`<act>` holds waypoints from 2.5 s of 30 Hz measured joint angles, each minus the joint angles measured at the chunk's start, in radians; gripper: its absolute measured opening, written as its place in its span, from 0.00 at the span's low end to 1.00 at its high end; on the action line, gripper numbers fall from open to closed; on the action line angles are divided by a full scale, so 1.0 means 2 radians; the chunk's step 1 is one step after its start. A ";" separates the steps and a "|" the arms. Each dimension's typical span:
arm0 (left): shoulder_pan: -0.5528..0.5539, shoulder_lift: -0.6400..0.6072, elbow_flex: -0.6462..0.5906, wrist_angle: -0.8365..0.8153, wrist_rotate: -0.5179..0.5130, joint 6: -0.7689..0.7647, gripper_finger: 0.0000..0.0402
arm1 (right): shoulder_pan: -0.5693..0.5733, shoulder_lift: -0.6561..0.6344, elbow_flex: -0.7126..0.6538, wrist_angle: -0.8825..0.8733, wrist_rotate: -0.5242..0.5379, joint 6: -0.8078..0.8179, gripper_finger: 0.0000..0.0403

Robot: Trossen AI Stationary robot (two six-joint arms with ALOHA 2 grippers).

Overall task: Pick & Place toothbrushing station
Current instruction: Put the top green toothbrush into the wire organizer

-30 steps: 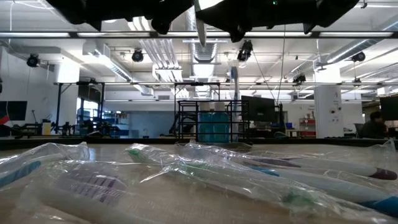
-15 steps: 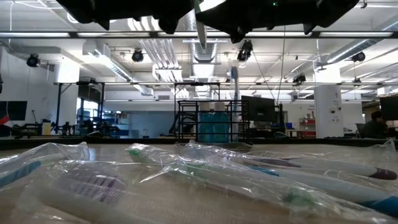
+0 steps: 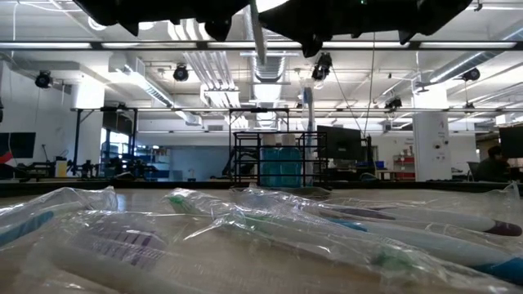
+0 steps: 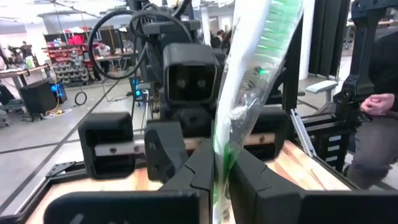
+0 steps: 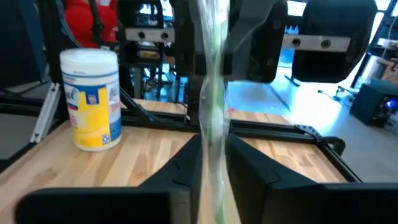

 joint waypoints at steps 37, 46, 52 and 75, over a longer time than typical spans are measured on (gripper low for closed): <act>0.001 -0.547 -0.211 -0.313 -0.117 -0.009 0.06 | -0.079 -0.444 -0.273 -0.031 -0.087 0.070 0.02; 0.001 -0.589 -0.254 -0.312 -0.129 -0.023 0.06 | -0.099 -0.531 -0.344 -0.033 -0.087 0.093 0.02; 0.001 -0.612 -0.295 -0.297 -0.141 -0.034 0.06 | -0.098 -0.559 -0.382 -0.019 -0.086 0.095 0.02; 0.002 -0.604 -0.339 -0.119 -0.136 -0.053 0.06 | -0.098 -0.563 -0.393 -0.013 -0.026 0.098 0.02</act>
